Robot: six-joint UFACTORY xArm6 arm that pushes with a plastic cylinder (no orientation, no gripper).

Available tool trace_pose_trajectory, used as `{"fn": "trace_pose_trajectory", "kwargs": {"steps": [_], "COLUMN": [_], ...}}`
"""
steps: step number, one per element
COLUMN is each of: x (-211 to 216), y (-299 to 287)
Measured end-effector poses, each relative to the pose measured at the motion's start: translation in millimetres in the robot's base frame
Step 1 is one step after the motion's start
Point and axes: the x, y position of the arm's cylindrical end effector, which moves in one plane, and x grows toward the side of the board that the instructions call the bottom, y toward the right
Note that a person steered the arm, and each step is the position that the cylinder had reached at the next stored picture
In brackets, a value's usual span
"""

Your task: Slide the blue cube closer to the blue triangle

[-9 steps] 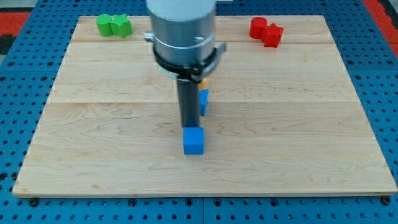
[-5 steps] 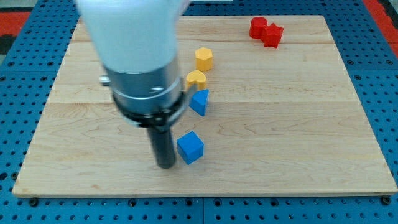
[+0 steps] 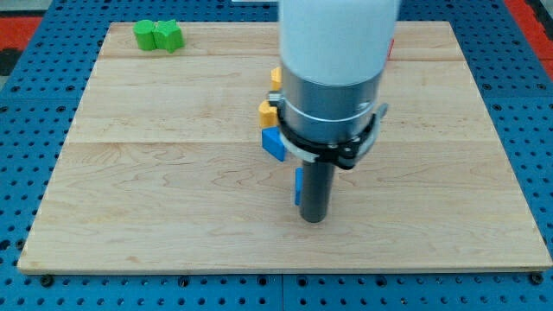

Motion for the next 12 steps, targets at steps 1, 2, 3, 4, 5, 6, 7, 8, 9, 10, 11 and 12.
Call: {"fn": "trace_pose_trajectory", "kwargs": {"steps": [1,2,3,4,5,6,7,8,9,10,11,12], "x": [0.0,-18.6,-22.9,-22.3,0.1,21.0,-7.0,-45.3,-61.8,-55.3,-53.9,-52.5], "y": [9.5,16.7,1.6,-27.9,-3.9,48.9,83.1,50.6,20.6,-3.4,0.7,29.9]}}
